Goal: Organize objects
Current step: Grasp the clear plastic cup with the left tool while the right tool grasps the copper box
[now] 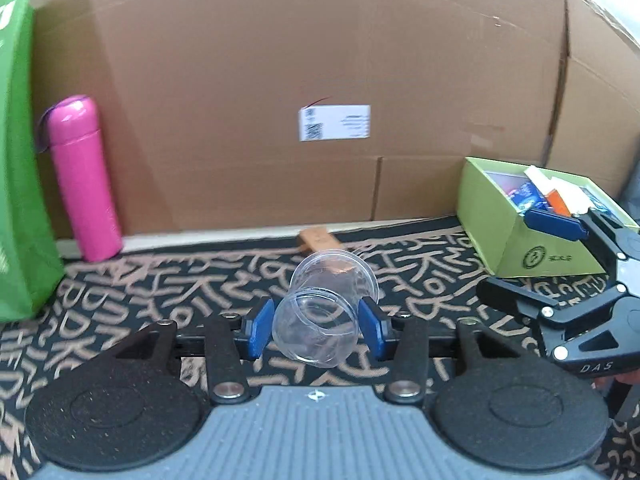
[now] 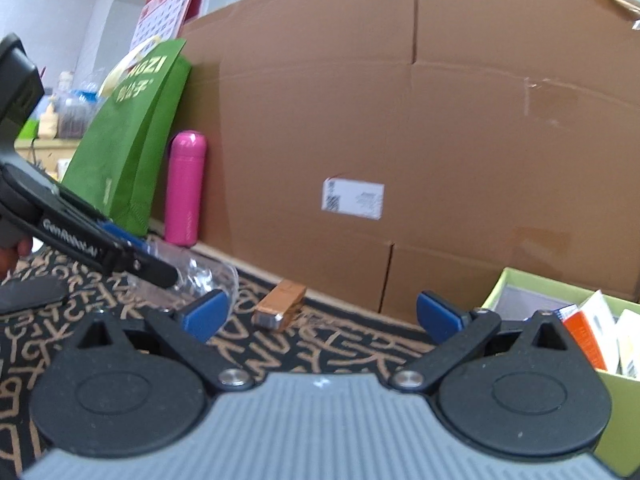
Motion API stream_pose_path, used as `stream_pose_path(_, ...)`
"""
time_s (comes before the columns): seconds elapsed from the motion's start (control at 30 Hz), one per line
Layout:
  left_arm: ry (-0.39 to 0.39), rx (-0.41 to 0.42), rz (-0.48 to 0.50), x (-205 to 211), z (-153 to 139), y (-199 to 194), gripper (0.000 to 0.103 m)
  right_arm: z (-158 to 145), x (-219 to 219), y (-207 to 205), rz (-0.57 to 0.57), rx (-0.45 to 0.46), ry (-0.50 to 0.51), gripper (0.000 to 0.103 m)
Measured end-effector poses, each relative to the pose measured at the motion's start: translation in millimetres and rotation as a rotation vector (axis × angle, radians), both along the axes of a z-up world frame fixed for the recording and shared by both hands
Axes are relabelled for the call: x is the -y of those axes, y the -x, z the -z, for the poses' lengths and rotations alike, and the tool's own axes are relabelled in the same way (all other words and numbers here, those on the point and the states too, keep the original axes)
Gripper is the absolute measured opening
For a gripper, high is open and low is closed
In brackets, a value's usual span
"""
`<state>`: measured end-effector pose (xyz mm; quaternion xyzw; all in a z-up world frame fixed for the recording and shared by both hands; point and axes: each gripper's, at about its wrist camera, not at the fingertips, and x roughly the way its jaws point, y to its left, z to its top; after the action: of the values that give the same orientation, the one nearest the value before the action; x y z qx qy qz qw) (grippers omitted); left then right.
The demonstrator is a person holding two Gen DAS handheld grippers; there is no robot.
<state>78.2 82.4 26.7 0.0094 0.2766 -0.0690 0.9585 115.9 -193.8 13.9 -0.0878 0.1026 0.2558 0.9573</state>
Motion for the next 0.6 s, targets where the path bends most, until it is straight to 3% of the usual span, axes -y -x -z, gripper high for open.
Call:
stream_pose_path(0.23,0.064,-0.091,-0.095,-17.6,37.1,-3.8,0.052,6.5,-15.9,-5.5,-0.032,-0.062,0.031,0.096)
stream_pose_path(0.33,0.084,-0.089,-0.100,-21.3,43.5,-1.3,0.069,8.3,-30.1,-14.6,-0.034,-0.089,0.063,0.095)
stream_pose_path(0.6,0.113,-0.038,-0.101,-28.2,42.7,-7.1,0.080,11.4,-83.9,-78.2,0.018,-0.209,0.084,0.090)
